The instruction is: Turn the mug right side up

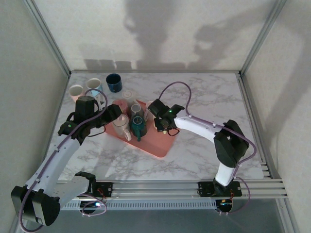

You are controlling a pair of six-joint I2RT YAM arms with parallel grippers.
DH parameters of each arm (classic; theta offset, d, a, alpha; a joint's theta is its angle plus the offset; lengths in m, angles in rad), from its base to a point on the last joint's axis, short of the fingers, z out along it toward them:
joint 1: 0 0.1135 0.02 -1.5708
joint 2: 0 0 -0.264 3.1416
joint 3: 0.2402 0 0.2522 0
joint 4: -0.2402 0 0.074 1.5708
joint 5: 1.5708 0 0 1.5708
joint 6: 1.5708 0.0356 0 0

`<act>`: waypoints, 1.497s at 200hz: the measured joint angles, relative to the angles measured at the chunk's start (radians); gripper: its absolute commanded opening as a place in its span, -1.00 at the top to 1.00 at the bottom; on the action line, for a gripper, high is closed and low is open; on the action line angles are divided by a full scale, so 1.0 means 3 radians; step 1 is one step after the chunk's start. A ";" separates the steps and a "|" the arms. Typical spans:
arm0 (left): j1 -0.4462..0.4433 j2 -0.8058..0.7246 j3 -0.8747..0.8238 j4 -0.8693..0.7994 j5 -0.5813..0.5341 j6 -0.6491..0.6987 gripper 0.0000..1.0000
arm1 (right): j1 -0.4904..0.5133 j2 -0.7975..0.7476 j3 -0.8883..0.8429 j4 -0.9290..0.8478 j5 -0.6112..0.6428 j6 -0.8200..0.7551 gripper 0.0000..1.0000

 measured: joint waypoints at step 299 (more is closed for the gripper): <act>-0.0730 0.0100 -0.0509 0.2159 0.0753 -0.1399 -0.13 | -0.1138 -0.1525 -0.0641 0.1199 -0.2321 0.0568 1.00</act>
